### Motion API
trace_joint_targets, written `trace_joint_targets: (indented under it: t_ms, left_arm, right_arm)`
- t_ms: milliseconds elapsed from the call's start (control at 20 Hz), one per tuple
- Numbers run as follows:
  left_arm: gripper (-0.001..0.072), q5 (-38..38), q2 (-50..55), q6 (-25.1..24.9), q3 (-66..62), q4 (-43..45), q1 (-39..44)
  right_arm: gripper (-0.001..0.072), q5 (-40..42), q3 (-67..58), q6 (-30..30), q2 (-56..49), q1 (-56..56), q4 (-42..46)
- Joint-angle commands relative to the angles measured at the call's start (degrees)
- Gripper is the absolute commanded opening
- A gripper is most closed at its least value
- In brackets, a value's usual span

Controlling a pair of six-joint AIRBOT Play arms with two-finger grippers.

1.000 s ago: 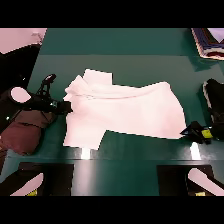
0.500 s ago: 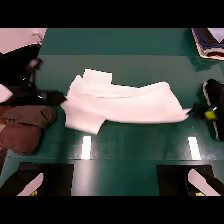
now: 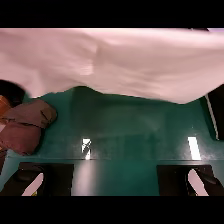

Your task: Fold the shirts.

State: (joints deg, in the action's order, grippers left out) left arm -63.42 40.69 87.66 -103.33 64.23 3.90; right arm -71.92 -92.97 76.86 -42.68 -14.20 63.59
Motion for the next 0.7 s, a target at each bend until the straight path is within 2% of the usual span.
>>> trace_joint_targets:
  t_ms: [0, 150, 350, 500, 650]
  left_arm:
    - [0.0025, -0.1, -0.4, 3.5, -14.8, 0.2, 0.0]
    - [0.0025, 1.0, -0.4, 3.5, -19.2, 2.2, 0.0]
    - [0.0025, -3.8, 1.4, 3.6, -13.4, 10.7, 0.0]
    - [0.0026, -7.8, 6.9, 3.4, -2.6, 12.1, 0.0]
    - [0.0027, -8.0, 15.8, 1.9, 8.4, 12.3, 0.0]
  right_arm:
    - [0.0013, -5.3, -12.6, 1.9, 1.3, 0.0, 5.1]
    - [0.0013, -9.6, -19.8, 2.8, -0.8, 0.1, 7.0]
    - [0.0013, -13.4, -25.8, 5.1, -6.3, 0.1, 6.4]
    - [0.0013, -18.3, -20.9, 7.2, -11.8, 0.2, 1.6]
    - [0.0013, -20.1, -10.9, 8.6, -18.8, 3.1, 1.2]
